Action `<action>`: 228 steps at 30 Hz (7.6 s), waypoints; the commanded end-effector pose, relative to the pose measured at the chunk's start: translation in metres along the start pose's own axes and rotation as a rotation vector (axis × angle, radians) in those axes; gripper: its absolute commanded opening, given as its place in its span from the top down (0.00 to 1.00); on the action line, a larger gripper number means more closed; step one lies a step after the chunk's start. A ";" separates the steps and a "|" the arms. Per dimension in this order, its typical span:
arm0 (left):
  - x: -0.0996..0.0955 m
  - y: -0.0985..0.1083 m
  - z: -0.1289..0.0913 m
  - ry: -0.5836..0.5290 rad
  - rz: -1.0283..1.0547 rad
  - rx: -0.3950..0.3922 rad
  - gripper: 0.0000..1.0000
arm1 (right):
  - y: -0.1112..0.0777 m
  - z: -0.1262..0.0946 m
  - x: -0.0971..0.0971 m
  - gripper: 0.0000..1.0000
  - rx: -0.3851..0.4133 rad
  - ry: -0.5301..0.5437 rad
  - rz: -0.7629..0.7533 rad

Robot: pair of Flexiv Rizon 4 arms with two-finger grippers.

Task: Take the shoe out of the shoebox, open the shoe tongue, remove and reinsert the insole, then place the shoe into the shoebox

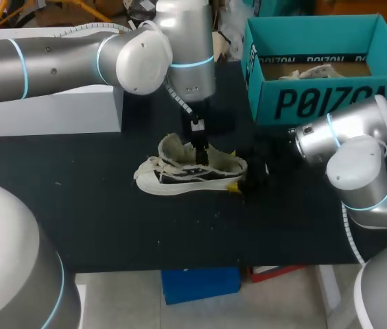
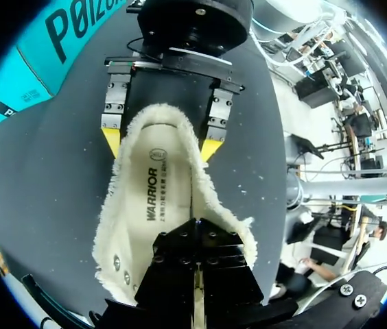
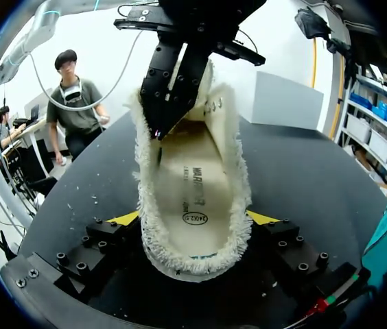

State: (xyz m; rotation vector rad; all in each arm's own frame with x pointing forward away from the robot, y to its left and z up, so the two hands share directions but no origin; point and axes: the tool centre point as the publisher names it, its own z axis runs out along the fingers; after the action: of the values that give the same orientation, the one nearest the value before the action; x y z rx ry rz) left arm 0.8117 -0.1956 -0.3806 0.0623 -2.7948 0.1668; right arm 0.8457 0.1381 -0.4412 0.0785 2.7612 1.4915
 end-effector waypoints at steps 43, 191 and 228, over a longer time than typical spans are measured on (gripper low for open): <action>-0.007 -0.002 0.031 -0.033 0.031 0.118 1.00 | 0.000 0.002 0.000 1.00 0.002 -0.001 0.001; -0.008 0.003 0.006 -0.517 0.068 0.057 1.00 | 0.000 0.002 0.000 1.00 0.002 -0.001 0.001; -0.008 -0.060 0.010 -0.549 0.428 0.238 0.67 | 0.000 0.002 0.000 1.00 0.002 -0.001 0.001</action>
State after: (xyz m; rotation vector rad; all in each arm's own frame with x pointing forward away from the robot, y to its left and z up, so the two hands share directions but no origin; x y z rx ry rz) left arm 0.8156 -0.2454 -0.3817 -0.5114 -3.2752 0.6949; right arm 0.8448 0.1374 -0.4404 0.0776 2.7620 1.4913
